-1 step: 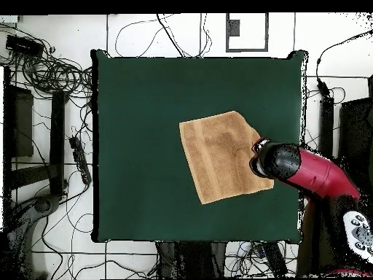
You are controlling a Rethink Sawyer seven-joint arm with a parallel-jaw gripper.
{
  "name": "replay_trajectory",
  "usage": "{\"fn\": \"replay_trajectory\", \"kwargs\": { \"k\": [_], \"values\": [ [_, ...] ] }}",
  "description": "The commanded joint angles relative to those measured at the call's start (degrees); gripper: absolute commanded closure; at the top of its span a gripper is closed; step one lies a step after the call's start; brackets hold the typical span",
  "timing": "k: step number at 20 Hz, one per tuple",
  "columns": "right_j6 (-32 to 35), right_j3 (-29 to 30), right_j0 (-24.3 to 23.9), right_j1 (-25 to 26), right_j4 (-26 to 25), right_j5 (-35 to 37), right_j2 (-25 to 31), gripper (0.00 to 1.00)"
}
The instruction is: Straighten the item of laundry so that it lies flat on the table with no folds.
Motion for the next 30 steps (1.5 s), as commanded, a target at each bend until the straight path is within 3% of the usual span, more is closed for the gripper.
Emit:
{"fn": "replay_trajectory", "kwargs": {
  "k": [1, 5, 9, 15, 23, 30],
  "values": [
    [-6.19, -1.47, 2.90, -3.35, -1.26, 11.03, 7.84, 0.00],
    [-3.52, -2.15, 3.93, -4.09, 0.95, 15.08, 8.51, 0.00],
    [0.25, -3.95, 5.57, -1.66, 1.91, 15.73, 8.36, 0.00],
    [9.47, -3.64, 9.86, 2.80, 3.00, 9.27, 5.51, 0.00],
    [12.53, 1.03, 12.52, 3.66, 2.24, 2.24, 1.79, 0.00],
    [15.55, 2.18, 14.87, 8.68, 2.83, -6.87, 0.01, 0.00]
  ]
}}
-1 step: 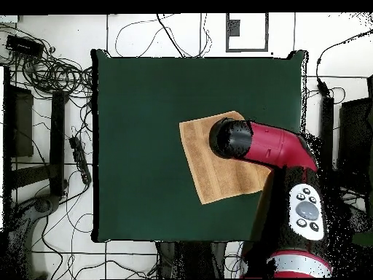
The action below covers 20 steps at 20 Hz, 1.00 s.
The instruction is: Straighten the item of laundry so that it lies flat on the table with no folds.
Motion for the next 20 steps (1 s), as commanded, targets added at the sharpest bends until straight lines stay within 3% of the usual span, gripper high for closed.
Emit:
{"fn": "replay_trajectory", "kwargs": {
  "k": [1, 9, 20],
  "values": [
    [15.57, 6.81, 3.19, 7.91, 2.06, -9.15, 0.90, 0.00],
    [12.62, 8.55, 1.50, 10.84, 2.56, -16.82, 2.36, 0.00],
    [16.21, 9.03, 7.56, 13.16, 7.03, -21.24, -1.51, 0.00]
  ]
}}
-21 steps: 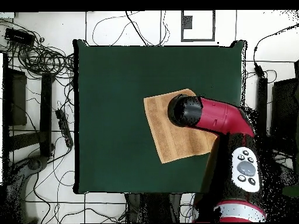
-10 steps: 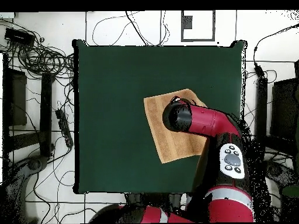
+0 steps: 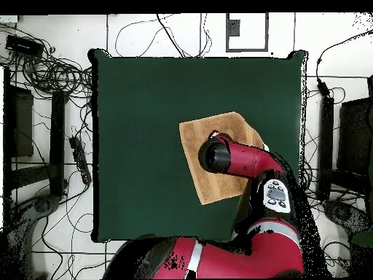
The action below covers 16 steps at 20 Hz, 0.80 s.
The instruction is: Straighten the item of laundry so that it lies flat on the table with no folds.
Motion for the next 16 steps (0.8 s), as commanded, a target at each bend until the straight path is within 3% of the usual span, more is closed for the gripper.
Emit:
{"fn": "replay_trajectory", "kwargs": {
  "k": [1, 5, 16],
  "values": [
    [16.33, 5.04, 6.26, 2.63, 5.64, -2.07, -0.04, 0.00],
    [16.44, 4.91, 9.43, 2.91, 7.84, -1.87, -3.07, 0.00],
    [14.89, 5.89, 11.08, 1.43, 11.97, 1.02, -3.59, 0.00]
  ]
}}
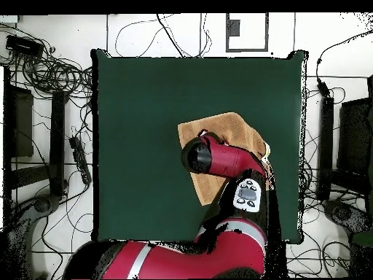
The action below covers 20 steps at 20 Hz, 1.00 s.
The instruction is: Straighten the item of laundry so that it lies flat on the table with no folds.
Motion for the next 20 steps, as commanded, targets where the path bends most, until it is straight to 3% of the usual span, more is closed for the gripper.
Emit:
{"fn": "replay_trajectory", "kwargs": {
  "k": [1, 10, 14, 20],
  "values": [
    [14.89, 5.76, 3.61, 0.03, 5.61, 2.97, 1.92, 0.00],
    [12.71, 6.17, 3.46, 0.69, 7.09, 1.88, 2.60, 0.00],
    [11.08, 7.07, 0.65, 1.55, 6.64, -1.51, 6.44, 0.00],
    [11.68, 6.91, 1.29, 1.25, 7.72, -0.80, 6.96, 0.00]
  ]
}}
